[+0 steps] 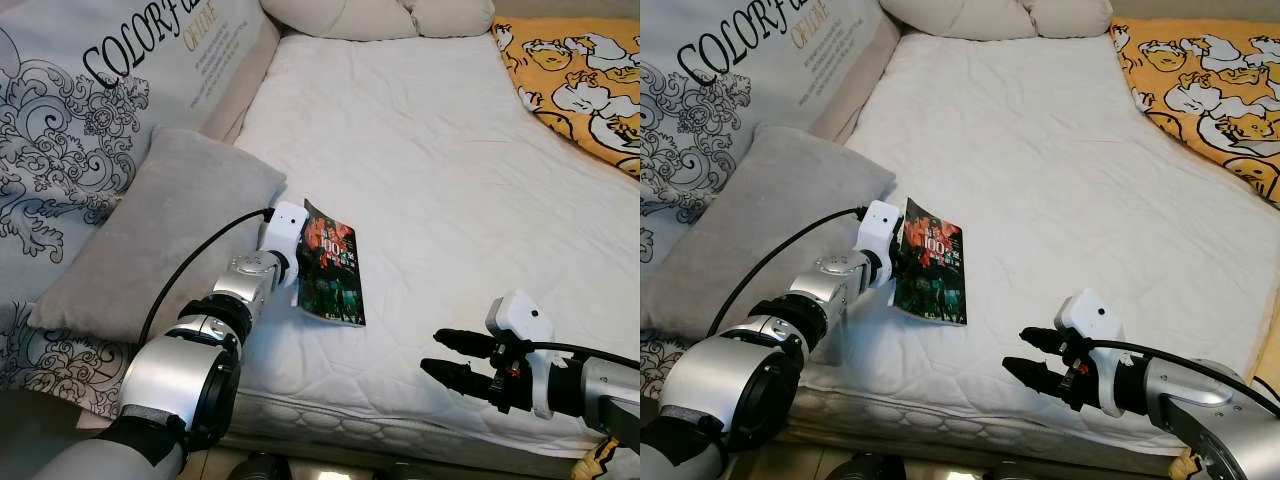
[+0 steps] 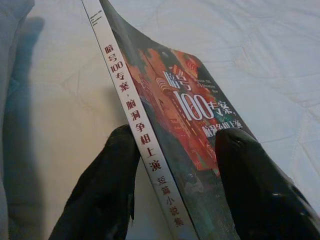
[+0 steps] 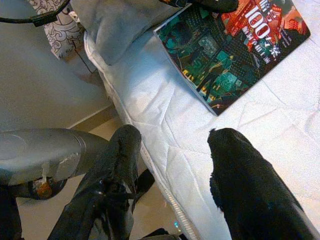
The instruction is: Clean up the room
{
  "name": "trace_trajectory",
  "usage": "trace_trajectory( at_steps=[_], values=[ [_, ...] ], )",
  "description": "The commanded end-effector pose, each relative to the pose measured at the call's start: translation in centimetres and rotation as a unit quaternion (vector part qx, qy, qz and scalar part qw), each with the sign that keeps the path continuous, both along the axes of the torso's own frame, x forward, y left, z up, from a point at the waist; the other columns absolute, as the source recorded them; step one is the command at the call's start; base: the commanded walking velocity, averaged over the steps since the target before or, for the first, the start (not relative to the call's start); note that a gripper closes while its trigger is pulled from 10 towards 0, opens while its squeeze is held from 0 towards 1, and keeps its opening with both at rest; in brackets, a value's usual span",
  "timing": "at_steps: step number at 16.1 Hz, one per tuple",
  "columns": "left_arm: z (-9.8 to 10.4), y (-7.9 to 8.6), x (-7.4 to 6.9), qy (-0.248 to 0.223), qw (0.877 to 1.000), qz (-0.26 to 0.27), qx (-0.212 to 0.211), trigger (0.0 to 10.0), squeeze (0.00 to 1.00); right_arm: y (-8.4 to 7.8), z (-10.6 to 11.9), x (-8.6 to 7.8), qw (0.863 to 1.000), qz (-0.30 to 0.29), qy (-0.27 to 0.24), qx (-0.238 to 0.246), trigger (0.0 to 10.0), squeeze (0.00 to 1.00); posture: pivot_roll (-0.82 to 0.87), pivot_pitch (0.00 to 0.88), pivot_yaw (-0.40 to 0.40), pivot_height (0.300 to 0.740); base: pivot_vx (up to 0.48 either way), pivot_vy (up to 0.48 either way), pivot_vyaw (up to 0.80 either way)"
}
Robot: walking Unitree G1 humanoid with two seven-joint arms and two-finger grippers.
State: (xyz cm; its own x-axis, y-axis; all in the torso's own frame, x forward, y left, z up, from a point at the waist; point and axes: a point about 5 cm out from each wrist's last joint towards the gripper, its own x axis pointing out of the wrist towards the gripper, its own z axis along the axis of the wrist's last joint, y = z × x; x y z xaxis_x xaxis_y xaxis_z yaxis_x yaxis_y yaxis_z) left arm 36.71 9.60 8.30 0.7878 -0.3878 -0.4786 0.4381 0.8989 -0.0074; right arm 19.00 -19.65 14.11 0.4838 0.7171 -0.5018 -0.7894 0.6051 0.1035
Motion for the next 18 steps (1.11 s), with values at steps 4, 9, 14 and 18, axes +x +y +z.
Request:
trace_trajectory(
  at_steps=[4, 9, 14, 18],
  values=[
    [-0.1, 0.4, 0.0, -0.013, 0.999, -0.007, 0.030, 10.0, 1.00, 0.2, 0.1, -0.2, 1.000, 0.009, 0.001, -0.012, 10.0, 0.00, -0.33, 0.098, 0.065, 0.740, 0.000, 0.000, 0.00],
    [0.6, 1.2, 0.5, -0.038, 0.996, -0.018, 0.078, 10.0, 1.00, 0.1, 0.1, 0.1, 1.000, 0.012, 0.000, -0.015, 10.0, 0.00, -0.33, 0.090, 0.060, 0.740, 0.000, 0.000, 0.00],
    [1.5, 0.9, 0.8, -0.050, 0.998, -0.032, 0.037, 10.0, 1.00, 0.1, 0.1, 0.4, 1.000, 0.007, -0.006, -0.015, 10.0, 0.00, -0.31, 0.073, 0.064, 0.740, 0.000, 0.000, 0.00],
    [4.5, 0.5, 1.9, -0.089, 0.985, 0.008, -0.146, 10.0, 1.00, 1.2, -0.7, 2.3, 0.997, -0.065, -0.048, 0.013, 10.0, 0.00, -0.22, 0.024, 0.084, 0.740, 0.000, 0.000, 0.00]
  ],
)
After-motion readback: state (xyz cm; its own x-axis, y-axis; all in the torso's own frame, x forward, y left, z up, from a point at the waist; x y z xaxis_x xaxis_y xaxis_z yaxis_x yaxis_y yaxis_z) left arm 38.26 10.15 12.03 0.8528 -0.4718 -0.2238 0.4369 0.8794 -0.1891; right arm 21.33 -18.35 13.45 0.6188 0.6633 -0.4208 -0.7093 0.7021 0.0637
